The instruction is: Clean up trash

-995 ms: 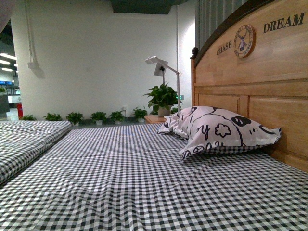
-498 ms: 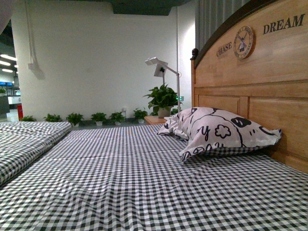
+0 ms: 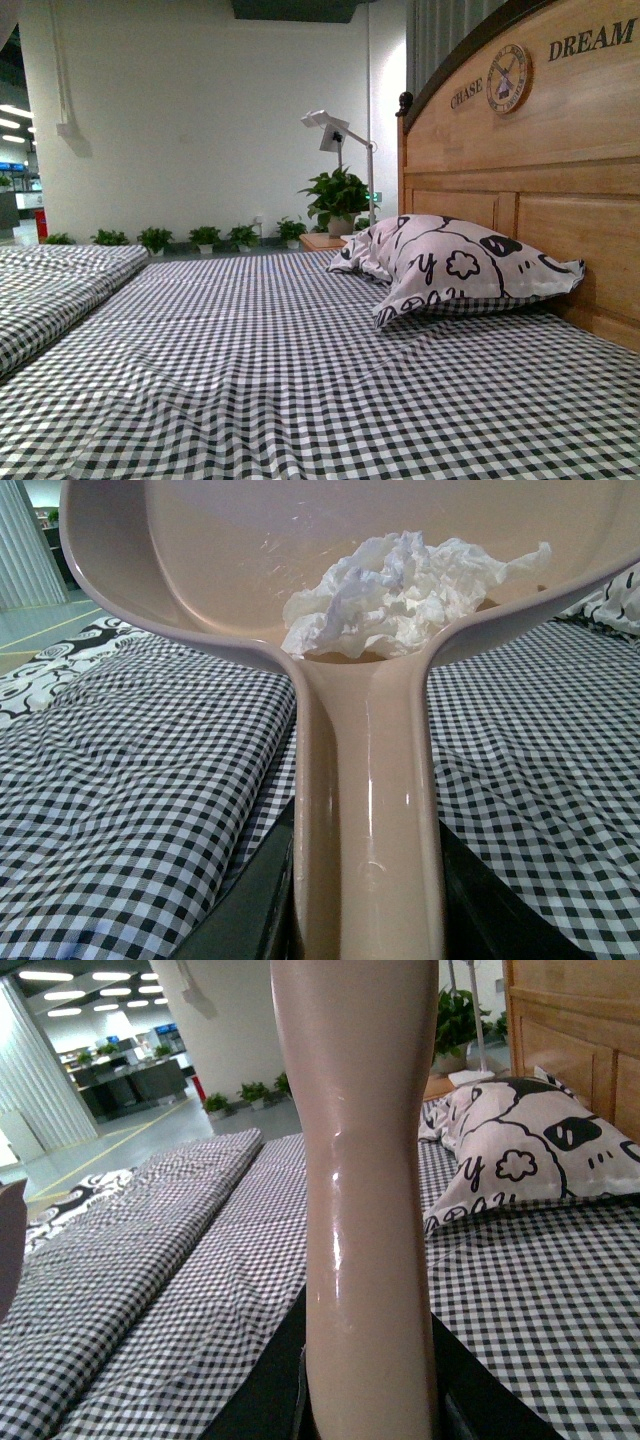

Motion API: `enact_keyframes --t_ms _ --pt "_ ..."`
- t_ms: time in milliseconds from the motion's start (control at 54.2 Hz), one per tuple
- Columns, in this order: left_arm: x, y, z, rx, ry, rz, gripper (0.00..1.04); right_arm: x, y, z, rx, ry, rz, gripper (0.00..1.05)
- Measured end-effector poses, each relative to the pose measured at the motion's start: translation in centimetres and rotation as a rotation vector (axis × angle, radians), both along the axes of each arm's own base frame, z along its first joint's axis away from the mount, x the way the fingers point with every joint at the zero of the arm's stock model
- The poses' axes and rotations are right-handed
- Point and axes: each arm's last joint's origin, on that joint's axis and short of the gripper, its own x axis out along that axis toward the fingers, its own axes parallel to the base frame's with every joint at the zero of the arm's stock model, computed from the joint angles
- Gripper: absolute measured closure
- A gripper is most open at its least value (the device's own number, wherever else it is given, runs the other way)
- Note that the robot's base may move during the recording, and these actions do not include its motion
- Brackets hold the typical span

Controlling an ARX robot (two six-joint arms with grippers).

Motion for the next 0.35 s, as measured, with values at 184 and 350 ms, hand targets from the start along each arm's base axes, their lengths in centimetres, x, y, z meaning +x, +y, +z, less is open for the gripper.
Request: enact_keyframes --t_ms 184,350 --pt "0.00 0.00 0.00 0.000 0.000 0.000 0.78 -0.01 0.00 0.01 0.000 0.000 0.000 0.86" --pt "0.00 0.00 0.00 0.000 0.000 0.000 0.78 0.00 0.00 0.00 0.000 0.000 0.000 0.86"
